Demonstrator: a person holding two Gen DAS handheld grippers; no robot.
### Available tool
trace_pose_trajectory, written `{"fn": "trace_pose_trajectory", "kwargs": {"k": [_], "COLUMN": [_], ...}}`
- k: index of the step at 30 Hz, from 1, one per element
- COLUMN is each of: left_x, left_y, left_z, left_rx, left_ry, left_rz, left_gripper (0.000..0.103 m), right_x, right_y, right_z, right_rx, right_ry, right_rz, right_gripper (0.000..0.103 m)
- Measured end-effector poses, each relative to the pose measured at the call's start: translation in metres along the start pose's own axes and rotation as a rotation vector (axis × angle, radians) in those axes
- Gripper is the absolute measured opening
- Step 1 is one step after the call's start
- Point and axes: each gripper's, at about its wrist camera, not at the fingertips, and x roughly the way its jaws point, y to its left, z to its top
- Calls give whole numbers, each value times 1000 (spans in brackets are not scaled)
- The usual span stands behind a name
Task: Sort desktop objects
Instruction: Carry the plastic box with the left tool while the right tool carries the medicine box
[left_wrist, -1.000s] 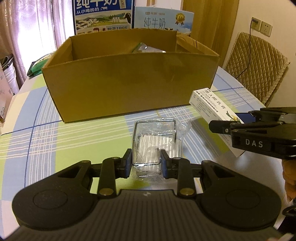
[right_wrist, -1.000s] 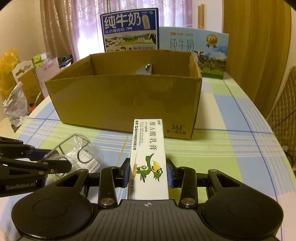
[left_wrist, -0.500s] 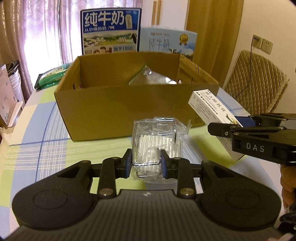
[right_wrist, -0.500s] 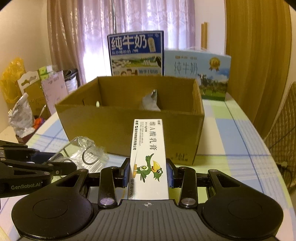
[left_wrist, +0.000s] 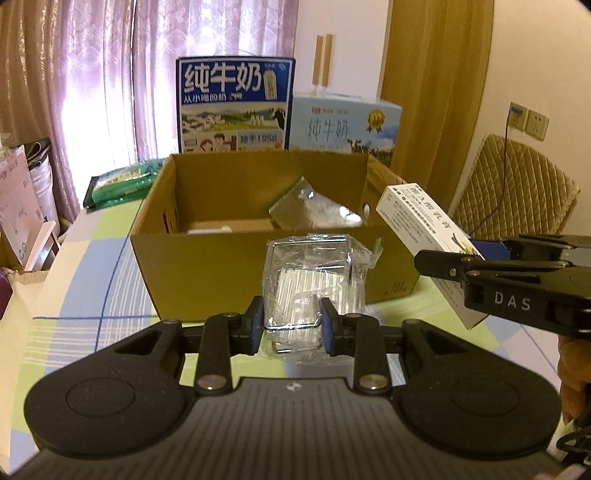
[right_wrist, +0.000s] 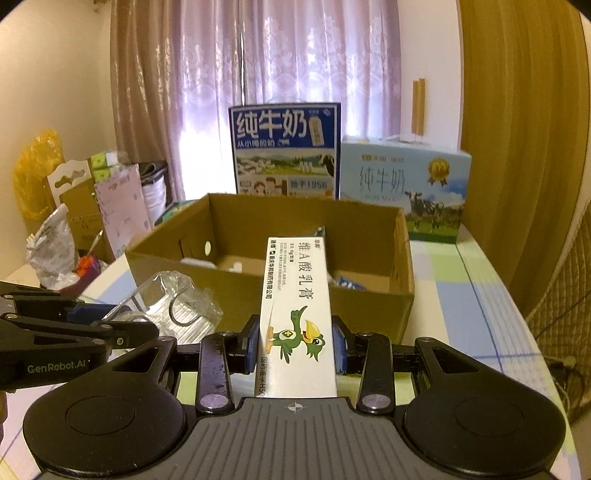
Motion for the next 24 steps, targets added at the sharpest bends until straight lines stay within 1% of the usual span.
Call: {"fn": "trace_pose_trajectory", "kwargs": {"k": [7,12,24], "left_x": [6,9,12], "left_y": [2,2,7], "left_z": [14,20,24], "left_rx": [-18,-21,-29], "left_ry": [-22,-27,-34], "left_rz": [10,7,12], "left_gripper": [26,26,26], "right_x": [5,10,16], "right_y": [1,-4,-1], "right_z": [13,20,23], "right_rx": [-17,7,19], "right_ry": [-27,-38,-40], "right_rz": [7,8,21], "right_gripper": [35,35,35]}}
